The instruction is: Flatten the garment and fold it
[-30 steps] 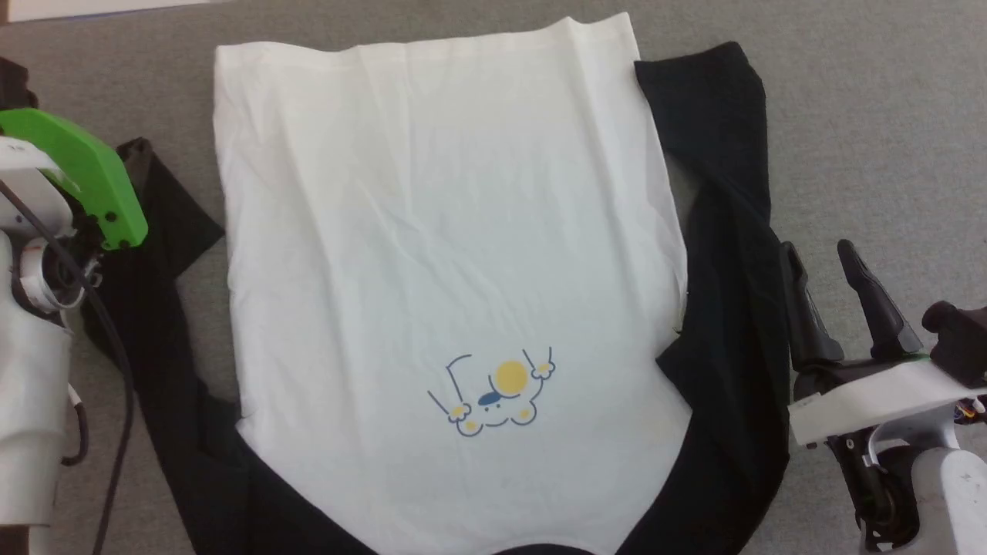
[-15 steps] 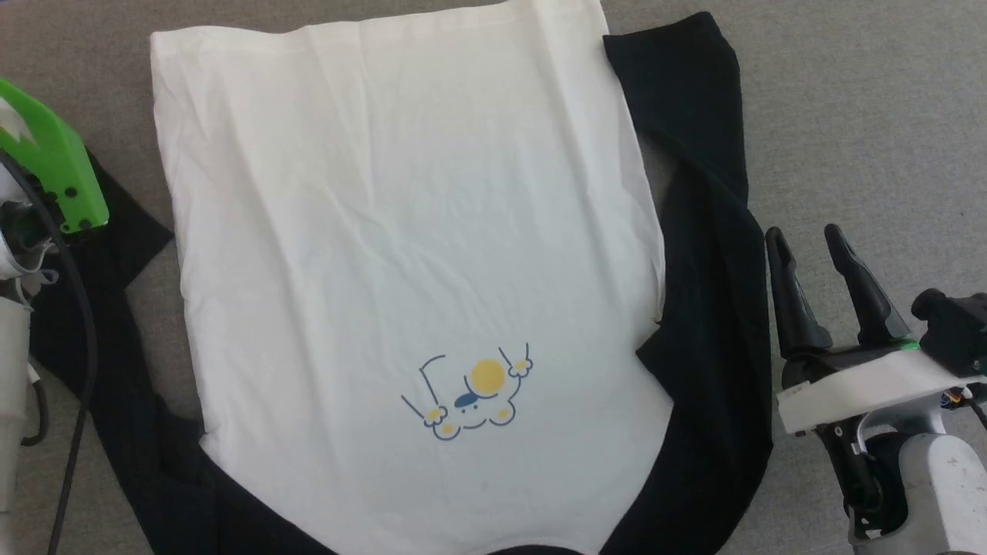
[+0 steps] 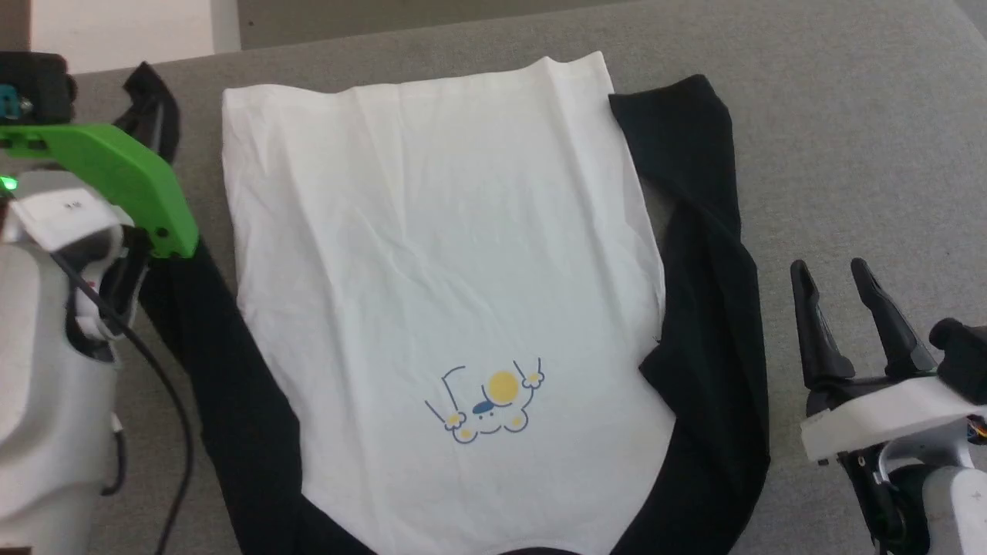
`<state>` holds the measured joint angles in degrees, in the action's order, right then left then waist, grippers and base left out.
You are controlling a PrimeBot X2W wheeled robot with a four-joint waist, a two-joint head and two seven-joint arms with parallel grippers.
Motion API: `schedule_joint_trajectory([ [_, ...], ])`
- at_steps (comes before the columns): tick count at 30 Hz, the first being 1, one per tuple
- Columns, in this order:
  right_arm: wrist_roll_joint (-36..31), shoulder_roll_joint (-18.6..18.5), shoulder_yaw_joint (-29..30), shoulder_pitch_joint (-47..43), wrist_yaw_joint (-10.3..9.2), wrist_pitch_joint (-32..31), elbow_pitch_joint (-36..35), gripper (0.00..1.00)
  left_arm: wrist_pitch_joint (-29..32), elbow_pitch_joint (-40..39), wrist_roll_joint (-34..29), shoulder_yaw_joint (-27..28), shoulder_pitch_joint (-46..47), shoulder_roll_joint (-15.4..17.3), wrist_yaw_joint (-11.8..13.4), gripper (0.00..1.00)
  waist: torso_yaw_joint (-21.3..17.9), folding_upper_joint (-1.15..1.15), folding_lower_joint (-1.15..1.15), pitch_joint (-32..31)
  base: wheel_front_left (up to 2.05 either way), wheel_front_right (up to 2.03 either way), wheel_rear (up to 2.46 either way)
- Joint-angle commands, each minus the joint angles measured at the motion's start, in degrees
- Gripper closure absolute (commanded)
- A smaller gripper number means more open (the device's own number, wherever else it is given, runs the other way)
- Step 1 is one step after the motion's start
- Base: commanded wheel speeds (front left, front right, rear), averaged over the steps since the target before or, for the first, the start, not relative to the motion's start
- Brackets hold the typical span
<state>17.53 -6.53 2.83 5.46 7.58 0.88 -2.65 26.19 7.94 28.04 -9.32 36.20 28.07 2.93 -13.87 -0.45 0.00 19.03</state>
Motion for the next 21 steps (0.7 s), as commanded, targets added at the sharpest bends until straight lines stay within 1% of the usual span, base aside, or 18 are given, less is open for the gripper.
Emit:
schedule_joint_trajectory([
  [1, -0.5, 0.1, 0.5, -1.1, -0.09, -0.5, -0.7, 0.00, -1.6, -1.8, 0.3, -0.5, -1.7, -1.3, -0.5, 1.00, 2.7, 0.43, 0.00, -3.9, 0.00, 0.00, 0.00],
  [4, -0.9, 0.3, 1.6, -2.9, -0.09, -1.9, -2.2, 0.00, -4.4, -7.2, 0.5, -3.1, -4.3, -4.0, -1.8, 1.00, 4.1, 0.43, 0.00, -5.9, 0.00, 0.00, 0.00],
  [7, -1.3, 0.5, 2.5, -4.3, -0.09, -3.1, -3.6, 0.00, -5.4, -11.8, 0.5, -6.9, -6.1, -6.8, -3.2, 1.00, 5.3, 0.43, 0.00, -7.4, 0.00, 0.00, 0.00],
  [10, -1.5, 0.7, 3.3, -5.4, -0.09, -4.1, -5.0, 0.00, -6.0, -15.1, 0.2, -11.9, -7.8, -10.4, -4.4, 1.00, 6.3, 0.43, 0.00, -8.4, 0.00, 0.00, 0.00],
  [12, -1.5, 1.0, 3.6, -5.9, -0.09, -4.6, -5.8, 0.00, -6.6, -15.8, 0.1, -15.4, -8.9, -13.4, -4.8, 1.00, 6.7, 0.43, 0.00, -8.8, 0.00, 0.00, 0.00],
  [13, -1.6, 1.1, 3.7, -6.0, -0.09, -4.9, -6.1, 0.00, -6.8, -15.7, 0.2, -17.1, -9.3, -14.9, -5.0, 1.00, 6.8, 0.43, 0.00, -8.8, 0.00, 0.00, 0.00],
  [14, -1.5, 1.2, 3.8, -6.2, -0.09, -5.1, -6.5, 0.00, -7.3, -15.3, 0.8, -19.0, -10.0, -17.1, -5.3, 1.00, 6.8, 0.43, 0.00, -8.9, 0.00, 0.00, 0.00],
  [16, -1.5, 1.3, 3.8, -6.4, -0.09, -5.4, -7.1, 0.00, -7.7, -13.6, 1.6, -22.6, -10.8, -20.1, -6.4, 1.00, 6.9, 0.43, 0.00, -8.7, 0.00, 0.00, 0.00],
  [19, -1.3, 1.4, 3.9, -6.4, -0.09, -5.7, -7.6, 0.00, -8.1, -10.1, 2.1, -27.2, -10.8, -22.4, -7.8, 1.00, 6.4, 0.43, 0.00, -8.2, 0.00, 0.00, 0.00],
  [21, -1.1, 1.6, 4.0, -6.3, -0.09, -5.7, -7.9, 0.00, -8.6, -4.8, 3.2, -32.5, -9.7, -24.1, -9.0, 1.00, 5.5, 0.43, 0.00, -7.4, 0.00, 0.00, 0.00],
])
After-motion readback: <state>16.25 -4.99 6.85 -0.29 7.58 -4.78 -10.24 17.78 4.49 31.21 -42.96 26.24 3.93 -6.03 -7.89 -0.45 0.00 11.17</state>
